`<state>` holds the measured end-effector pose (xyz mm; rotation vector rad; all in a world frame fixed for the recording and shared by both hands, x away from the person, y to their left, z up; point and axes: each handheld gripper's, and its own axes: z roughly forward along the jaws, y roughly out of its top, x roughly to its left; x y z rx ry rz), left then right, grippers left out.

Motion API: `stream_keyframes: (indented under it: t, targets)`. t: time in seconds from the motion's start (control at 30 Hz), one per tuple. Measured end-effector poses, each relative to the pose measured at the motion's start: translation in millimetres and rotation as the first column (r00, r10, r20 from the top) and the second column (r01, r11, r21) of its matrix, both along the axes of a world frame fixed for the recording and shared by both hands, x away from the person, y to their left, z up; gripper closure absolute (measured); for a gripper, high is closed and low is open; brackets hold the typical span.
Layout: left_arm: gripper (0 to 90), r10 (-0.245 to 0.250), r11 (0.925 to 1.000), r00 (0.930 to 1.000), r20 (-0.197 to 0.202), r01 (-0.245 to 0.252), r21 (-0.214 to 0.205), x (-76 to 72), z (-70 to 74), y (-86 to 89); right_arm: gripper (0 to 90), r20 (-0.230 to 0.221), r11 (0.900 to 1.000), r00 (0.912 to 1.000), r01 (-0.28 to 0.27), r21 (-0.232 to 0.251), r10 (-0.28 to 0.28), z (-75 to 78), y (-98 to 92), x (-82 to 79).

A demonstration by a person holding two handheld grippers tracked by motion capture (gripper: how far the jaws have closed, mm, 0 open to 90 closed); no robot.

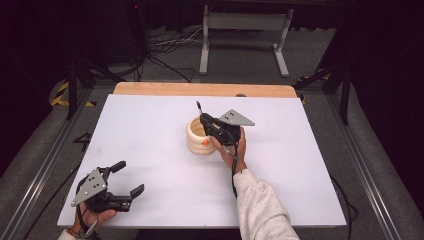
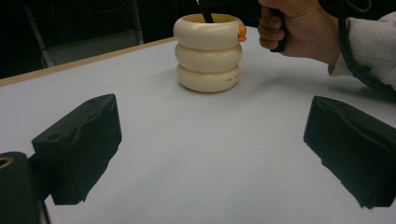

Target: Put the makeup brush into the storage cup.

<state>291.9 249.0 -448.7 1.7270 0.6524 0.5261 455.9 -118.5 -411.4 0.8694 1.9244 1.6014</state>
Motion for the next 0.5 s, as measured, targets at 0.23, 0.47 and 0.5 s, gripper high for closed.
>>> stream_keyframes:
  t: [0.23,0.47,0.5]
  targets:
    - [5.0,0.001,1.0000,1.0000,-0.007,-0.001,0.003,0.2,0.0,0.2,79.9,-0.008,1.0000,1.0000,0.002,-0.006,-0.002,-0.8,-0.7,0.6]
    - [4.9,-0.006,1.0000,1.0000,-0.002,0.006,-0.007,0.0,-0.2,0.2,79.4,-0.006,0.9999,0.9999,0.010,0.006,-0.010,0.0,-1.8,0.5]
    - [4.9,-0.010,0.9999,0.9999,-0.006,0.010,-0.004,0.2,-0.2,0.6,79.1,-0.005,0.9999,0.9999,0.015,0.003,-0.015,0.2,-1.6,0.1]
